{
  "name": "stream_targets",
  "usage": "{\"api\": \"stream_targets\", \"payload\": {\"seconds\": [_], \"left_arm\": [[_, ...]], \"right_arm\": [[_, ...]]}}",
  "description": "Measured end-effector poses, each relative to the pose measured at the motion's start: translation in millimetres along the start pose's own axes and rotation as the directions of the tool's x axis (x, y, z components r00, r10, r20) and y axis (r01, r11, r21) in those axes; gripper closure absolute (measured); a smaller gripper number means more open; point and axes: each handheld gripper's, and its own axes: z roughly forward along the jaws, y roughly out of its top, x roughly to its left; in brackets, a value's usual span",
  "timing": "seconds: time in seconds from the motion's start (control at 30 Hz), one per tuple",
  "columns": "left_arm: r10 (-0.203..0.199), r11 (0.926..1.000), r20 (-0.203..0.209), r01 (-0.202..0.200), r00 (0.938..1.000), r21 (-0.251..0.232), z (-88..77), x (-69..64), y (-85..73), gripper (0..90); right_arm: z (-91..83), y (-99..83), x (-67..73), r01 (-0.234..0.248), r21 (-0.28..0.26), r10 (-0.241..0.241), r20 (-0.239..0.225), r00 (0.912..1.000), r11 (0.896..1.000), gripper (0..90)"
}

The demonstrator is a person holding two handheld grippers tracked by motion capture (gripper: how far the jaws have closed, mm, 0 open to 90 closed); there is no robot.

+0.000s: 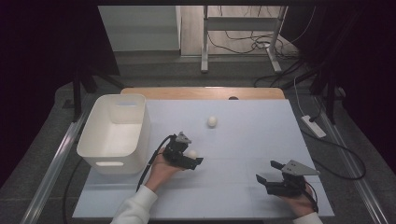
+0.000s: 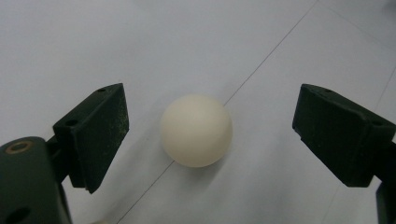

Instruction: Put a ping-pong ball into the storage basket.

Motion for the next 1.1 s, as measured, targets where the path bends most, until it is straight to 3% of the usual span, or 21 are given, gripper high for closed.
{"api": "stream_targets", "payload": {"seconds": [0.7, 1.1], "left_arm": [[0.000, 0.9989, -0.023, 0.001, 0.9997, 0.046, 11.6, 4.1, -2.8, 12.2], [0.005, 0.9980, -0.033, -0.003, 0.9994, 0.063, 12.8, 5.6, -4.0, 22.7]], "right_arm": [[0.1, -0.3, 0.0, 0.004, 0.005, -0.004, 0.004, 1.0000, 1.000, 18.2], [0.0, -0.2, 0.0, 0.004, 0.003, -0.004, 0.007, 1.0000, 1.000, 18.3]]}}
